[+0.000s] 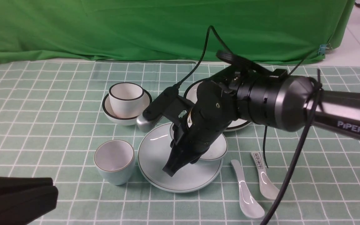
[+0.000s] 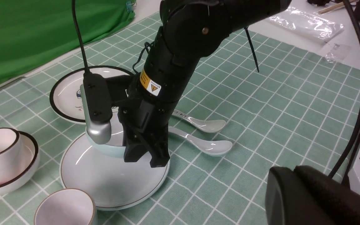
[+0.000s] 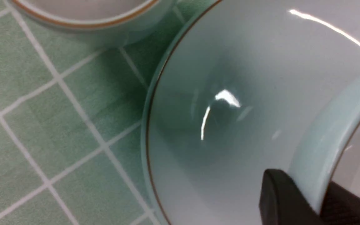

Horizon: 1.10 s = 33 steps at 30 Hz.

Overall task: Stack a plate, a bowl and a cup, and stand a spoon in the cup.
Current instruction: Use the right arm to put the blue rice bowl into the blue large plate in the middle

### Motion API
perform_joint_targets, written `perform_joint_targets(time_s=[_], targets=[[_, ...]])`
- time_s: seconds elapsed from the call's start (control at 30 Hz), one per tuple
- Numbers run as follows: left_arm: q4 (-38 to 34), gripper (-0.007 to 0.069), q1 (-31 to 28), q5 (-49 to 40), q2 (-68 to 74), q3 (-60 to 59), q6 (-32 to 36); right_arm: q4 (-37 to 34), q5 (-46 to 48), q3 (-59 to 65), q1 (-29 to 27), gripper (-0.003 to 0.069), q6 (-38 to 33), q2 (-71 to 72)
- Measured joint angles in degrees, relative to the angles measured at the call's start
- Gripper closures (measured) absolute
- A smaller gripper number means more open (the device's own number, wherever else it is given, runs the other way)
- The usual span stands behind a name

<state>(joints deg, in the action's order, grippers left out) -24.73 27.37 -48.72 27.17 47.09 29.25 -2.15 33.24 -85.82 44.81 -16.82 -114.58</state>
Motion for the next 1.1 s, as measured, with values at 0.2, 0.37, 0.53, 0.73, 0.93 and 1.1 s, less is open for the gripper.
perform_joint_targets(time_s=[0.2,0.37,0.53,0.73,0.93,1.1], targets=[[0.23,0.0611,0.00,0.00,0.00,0.00,0.05,-0.08,-1.75,0.00,0.50,0.0582,0.51,-0.30],[0.36,0.0611,0.00,0.00,0.00,0.00,0.05,-0.35,-2.27,0.00,1.27,0.0582,0.79,-0.30],[0.43,0.0611,0.00,0.00,0.00,0.00,0.05,-0.45,-3.91,0.04,1.78,0.0578,0.80,-0.30],[0.48,0.0611,0.00,0.00,0.00,0.00,0.05,-0.44,-6.03,0.12,1.90,0.0500,1.13,-0.30],[0.48,0.0611,0.00,-0.29,0.00,0.00,-0.01,-0.44,-5.73,0.12,1.90,0.0385,1.86,-0.30],[0.54,0.0611,0.00,-0.69,0.00,0.00,-0.02,-0.44,-4.05,0.12,1.90,0.0375,4.13,-0.30]])
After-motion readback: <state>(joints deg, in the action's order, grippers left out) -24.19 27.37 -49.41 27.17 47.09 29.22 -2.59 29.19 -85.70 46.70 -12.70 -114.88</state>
